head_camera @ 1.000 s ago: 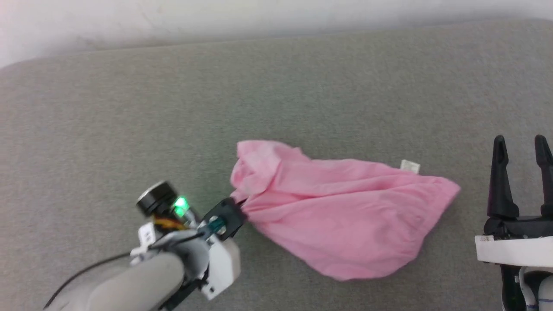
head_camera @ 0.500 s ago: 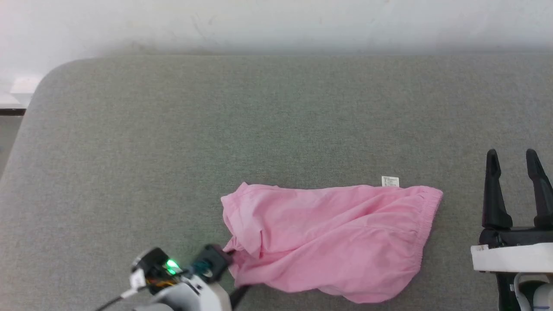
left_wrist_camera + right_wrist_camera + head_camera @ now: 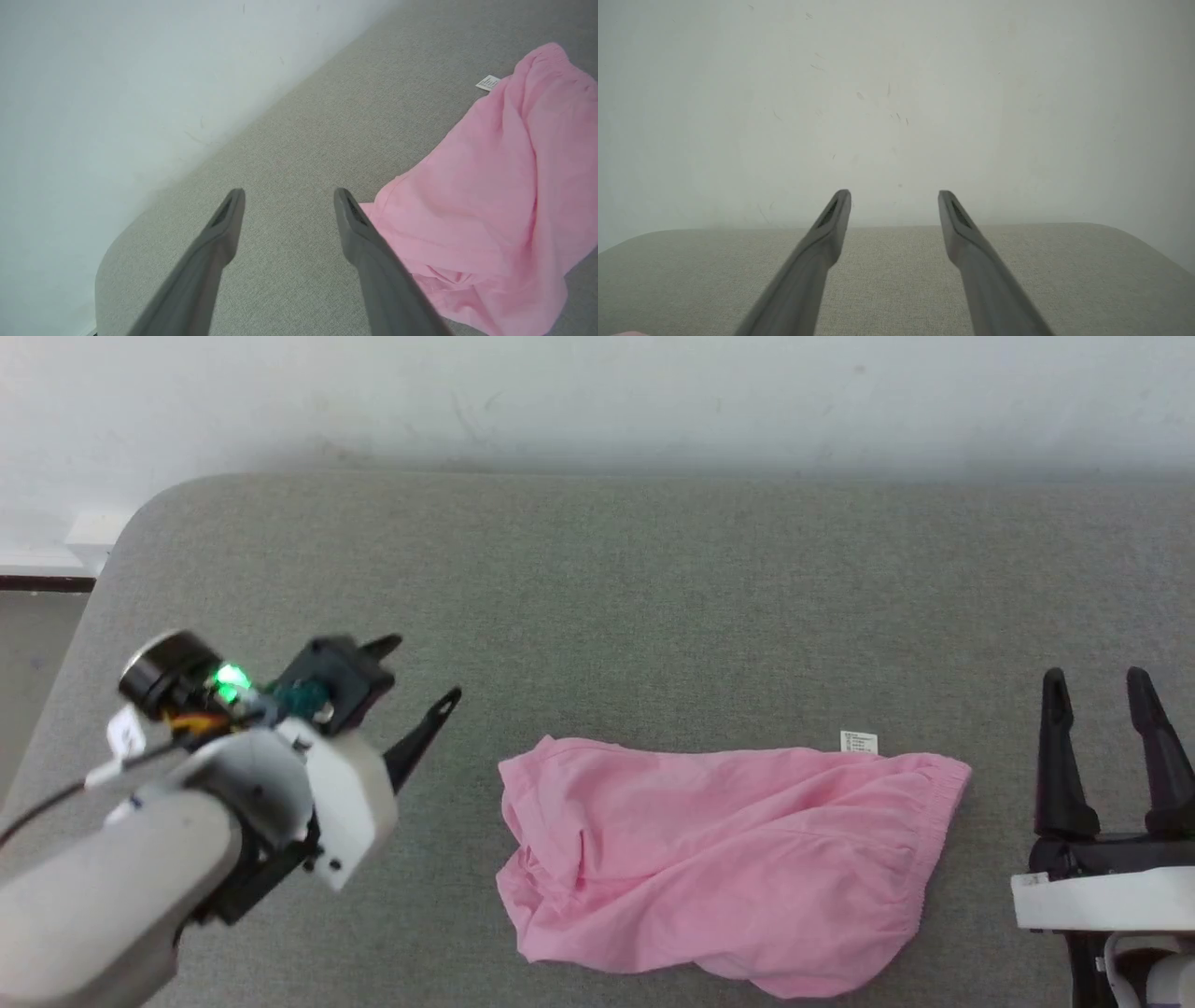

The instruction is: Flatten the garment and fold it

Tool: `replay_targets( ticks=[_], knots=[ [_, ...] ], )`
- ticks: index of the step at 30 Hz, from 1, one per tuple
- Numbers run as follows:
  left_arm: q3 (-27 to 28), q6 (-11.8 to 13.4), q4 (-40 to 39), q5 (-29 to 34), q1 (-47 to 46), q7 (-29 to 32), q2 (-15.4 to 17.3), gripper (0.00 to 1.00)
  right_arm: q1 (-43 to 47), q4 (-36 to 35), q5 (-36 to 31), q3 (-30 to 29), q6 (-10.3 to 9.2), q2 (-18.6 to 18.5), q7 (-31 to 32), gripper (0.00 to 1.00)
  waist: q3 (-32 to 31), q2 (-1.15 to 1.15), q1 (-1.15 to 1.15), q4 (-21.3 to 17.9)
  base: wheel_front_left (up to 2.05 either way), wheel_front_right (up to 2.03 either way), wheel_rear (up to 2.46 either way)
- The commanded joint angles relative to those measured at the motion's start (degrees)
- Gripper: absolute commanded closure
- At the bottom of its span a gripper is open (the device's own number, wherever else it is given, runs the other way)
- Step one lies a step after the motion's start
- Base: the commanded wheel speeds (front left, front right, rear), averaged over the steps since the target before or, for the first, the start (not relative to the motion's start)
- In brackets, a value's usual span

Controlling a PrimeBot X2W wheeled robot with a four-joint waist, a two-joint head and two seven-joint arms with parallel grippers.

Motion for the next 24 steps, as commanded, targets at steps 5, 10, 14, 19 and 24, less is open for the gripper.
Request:
replay_targets(
  ticks=[5,10,14,19,24],
  knots=[
    [-2.1,-7.9,6.1,-4.1,-5.4,7.0,-5.2,0.0,-0.8,0.0,-0.3,0.4,-0.05,0.2,-0.3,0.0,0.9,0.01,0.0,-1.3,0.0,0.0,0.0],
    [-4.9,-13.1,14.8,-7.6,-8.1,12.2,-9.3,0.0,-1.8,0.0,-0.2,0.8,-0.05,0.2,-0.3,0.0,2.6,0.01,0.0,-3.0,0.0,0.0,0.0],
    [-7.9,-14.7,20.9,-9.2,-9.1,14.7,-11.9,0.0,-2.8,0.1,0.1,1.1,-0.05,0.2,-0.3,0.0,4.1,0.01,0.0,-4.7,0.0,0.0,0.0],
    [-10.8,-15.2,26.7,-10.8,-9.6,15.0,-14.2,0.0,-4.0,0.3,0.7,1.4,-0.05,0.3,-0.3,0.0,5.6,0.01,0.0,-6.5,0.0,0.0,0.0],
    [-13.0,-15.3,30.0,-10.8,-10.3,14.1,-15.0,1.0,-4.5,0.2,1.0,1.0,-0.05,0.3,-0.3,0.0,6.1,0.01,0.0,-7.3,0.0,0.0,0.0]
  ],
)
